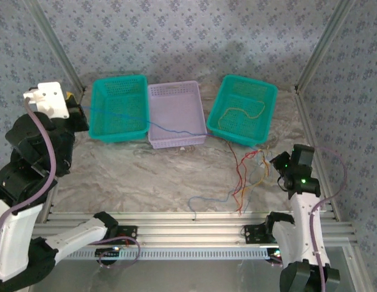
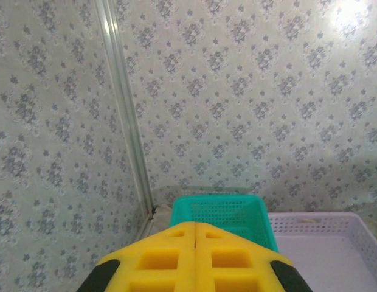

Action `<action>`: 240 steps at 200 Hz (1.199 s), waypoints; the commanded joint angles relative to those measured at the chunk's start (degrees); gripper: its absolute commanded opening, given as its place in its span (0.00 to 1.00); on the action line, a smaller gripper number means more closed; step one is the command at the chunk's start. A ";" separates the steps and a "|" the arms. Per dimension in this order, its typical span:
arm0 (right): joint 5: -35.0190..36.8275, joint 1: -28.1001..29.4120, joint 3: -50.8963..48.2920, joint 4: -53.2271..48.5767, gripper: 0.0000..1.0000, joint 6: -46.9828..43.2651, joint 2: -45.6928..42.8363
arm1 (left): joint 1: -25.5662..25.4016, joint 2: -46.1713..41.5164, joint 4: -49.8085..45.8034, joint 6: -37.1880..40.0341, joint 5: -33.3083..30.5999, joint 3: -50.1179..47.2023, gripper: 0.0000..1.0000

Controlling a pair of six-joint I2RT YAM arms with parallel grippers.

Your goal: Untangle the cables

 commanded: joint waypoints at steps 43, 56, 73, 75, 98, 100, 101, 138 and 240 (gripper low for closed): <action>2.58 8.01 4.57 2.60 0.37 -5.04 2.14 | 0.50 2.39 1.80 -7.62 8.22 -2.40 0.00; 3.57 9.76 5.68 1.71 0.45 -5.73 2.11 | 0.52 2.53 2.25 -8.95 9.96 -3.84 0.00; 3.05 12.61 6.72 2.27 0.53 -6.53 1.72 | 0.49 2.62 2.18 -9.77 10.67 -4.28 0.00; 2.69 12.97 6.79 2.59 0.54 -6.73 1.70 | 0.53 2.62 2.11 -9.82 10.71 -4.28 0.00; -6.21 19.59 6.61 8.47 0.62 -8.02 3.37 | 0.54 2.44 1.52 -10.78 12.25 -3.77 0.00; -6.90 20.54 6.55 9.17 0.62 -8.05 3.69 | 0.56 2.44 1.47 -10.86 12.25 -3.69 0.00; -7.23 20.99 6.48 9.52 0.63 -8.06 3.86 | 0.57 2.44 1.43 -10.87 12.25 -3.72 0.00; -5.05 39.01 7.77 15.58 0.70 -10.80 14.00 | 0.55 2.93 0.90 -11.68 15.53 -4.06 0.00; 27.40 50.70 10.40 15.89 0.70 -5.18 26.68 | 0.50 1.50 0.33 -11.72 16.82 -5.04 0.00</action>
